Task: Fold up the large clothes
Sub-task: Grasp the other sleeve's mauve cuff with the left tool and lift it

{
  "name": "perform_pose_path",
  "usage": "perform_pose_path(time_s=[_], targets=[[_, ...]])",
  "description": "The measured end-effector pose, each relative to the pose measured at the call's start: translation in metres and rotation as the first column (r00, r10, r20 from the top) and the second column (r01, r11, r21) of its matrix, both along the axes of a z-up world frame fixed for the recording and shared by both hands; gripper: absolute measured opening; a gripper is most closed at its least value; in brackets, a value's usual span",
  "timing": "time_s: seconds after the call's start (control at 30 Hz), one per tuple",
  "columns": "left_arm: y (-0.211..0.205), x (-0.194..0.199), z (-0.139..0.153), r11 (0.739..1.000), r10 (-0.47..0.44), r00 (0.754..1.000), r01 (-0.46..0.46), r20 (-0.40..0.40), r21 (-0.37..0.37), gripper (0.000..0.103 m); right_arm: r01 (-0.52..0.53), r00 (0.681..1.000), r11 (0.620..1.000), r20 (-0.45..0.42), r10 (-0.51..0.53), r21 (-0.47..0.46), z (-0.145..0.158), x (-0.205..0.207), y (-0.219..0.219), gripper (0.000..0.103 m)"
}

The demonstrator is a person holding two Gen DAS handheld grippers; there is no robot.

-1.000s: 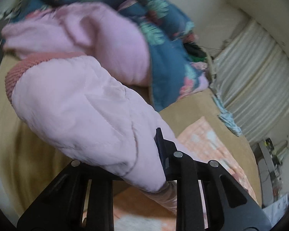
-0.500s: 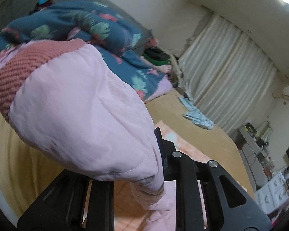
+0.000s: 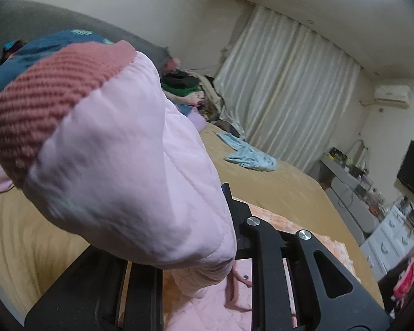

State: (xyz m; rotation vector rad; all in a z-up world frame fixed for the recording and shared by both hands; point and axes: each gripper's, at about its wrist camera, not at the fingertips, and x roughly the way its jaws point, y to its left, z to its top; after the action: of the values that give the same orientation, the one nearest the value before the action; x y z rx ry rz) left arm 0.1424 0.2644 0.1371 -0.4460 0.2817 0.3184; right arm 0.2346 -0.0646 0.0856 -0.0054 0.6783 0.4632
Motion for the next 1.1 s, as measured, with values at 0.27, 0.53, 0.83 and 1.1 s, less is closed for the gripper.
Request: perform_pose_path(time_s=[0.27,0.53,0.83,1.1], targets=[[-0.036,0.021,0.006,0.993,-0.088,0.996,0.089,-0.019,0.073,0.012,0.05,0.998,0.999,0.033,-0.051,0.017,0.007,-0.004,-0.027,0.099],[-0.071,0.042,0.003,0.977,-0.171,0.984,0.176,-0.048,0.119,0.012,0.089,0.995,0.996,0.033,-0.09,0.019,0.001,-0.001,-0.051,0.099],[-0.112,0.063,-0.006,0.954,-0.251,0.964,0.262,-0.091,0.148,0.012,0.125,0.992,0.991,0.016,-0.126,0.053,-0.008,0.005,-0.081,0.099],[-0.141,0.08,-0.021,0.923,-0.327,0.935,0.347,-0.14,0.164,0.012,0.149,0.988,0.987,0.017,-0.15,0.055,-0.015,0.008,-0.103,0.099]])
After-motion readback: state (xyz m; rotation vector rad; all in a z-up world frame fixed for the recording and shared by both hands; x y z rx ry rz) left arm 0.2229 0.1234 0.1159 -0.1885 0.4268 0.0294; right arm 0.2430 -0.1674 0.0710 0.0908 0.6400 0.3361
